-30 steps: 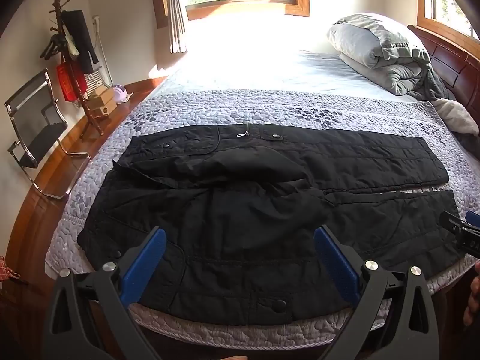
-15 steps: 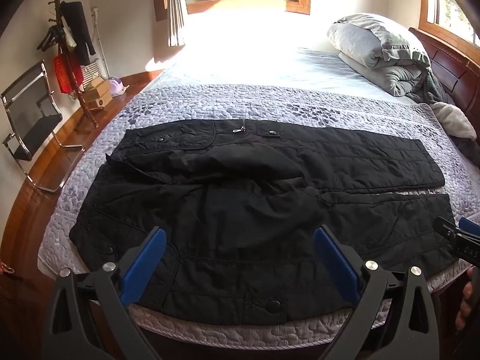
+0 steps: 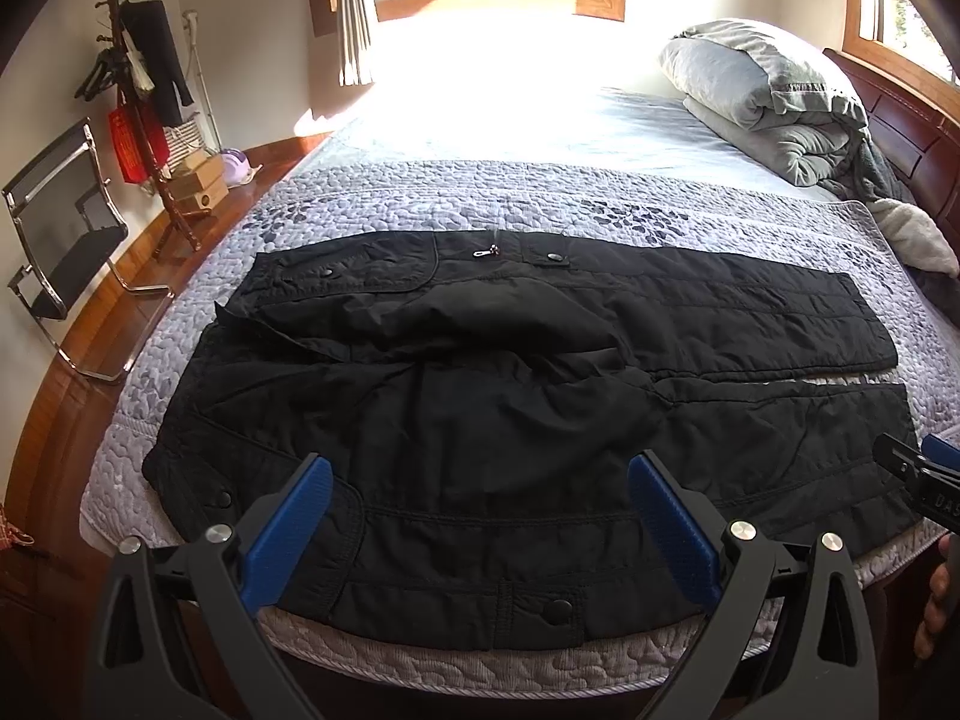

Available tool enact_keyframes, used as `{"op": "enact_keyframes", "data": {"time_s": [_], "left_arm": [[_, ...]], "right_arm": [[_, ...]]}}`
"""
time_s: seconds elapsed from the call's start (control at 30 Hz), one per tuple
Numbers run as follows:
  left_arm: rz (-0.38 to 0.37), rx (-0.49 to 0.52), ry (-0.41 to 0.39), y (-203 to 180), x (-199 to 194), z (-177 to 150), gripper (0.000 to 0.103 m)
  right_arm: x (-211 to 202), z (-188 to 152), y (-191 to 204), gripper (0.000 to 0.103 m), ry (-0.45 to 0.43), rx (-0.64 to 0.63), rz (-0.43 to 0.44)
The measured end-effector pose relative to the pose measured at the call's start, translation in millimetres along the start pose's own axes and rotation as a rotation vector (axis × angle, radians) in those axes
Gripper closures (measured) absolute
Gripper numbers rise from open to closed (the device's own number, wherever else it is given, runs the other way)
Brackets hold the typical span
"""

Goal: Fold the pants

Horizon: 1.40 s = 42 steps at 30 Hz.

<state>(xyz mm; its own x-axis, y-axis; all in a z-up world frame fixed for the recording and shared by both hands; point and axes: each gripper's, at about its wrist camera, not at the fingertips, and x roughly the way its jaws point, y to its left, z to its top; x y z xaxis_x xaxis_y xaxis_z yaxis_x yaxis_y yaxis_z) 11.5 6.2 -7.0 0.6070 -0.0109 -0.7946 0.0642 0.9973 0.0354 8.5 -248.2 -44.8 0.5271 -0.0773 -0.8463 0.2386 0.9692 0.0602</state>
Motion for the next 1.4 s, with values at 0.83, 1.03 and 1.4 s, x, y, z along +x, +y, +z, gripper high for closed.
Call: {"op": "enact_keyframes", "data": {"time_s": [0.83,1.03,1.4], "left_arm": [[-0.001,0.007,0.005,-1,6,4,0.003],[0.001,0.011,0.005,-3,7,3,0.003],[0.003,0.016,0.007,-3,9,3,0.003]], "right_arm": [[6,1,-5,0.002,0.012,0.011,0.005],[8,1,-5,0.002,0.014,0.011,0.006],[11,5,-6,0.002,0.017,0.014,0.008]]}}
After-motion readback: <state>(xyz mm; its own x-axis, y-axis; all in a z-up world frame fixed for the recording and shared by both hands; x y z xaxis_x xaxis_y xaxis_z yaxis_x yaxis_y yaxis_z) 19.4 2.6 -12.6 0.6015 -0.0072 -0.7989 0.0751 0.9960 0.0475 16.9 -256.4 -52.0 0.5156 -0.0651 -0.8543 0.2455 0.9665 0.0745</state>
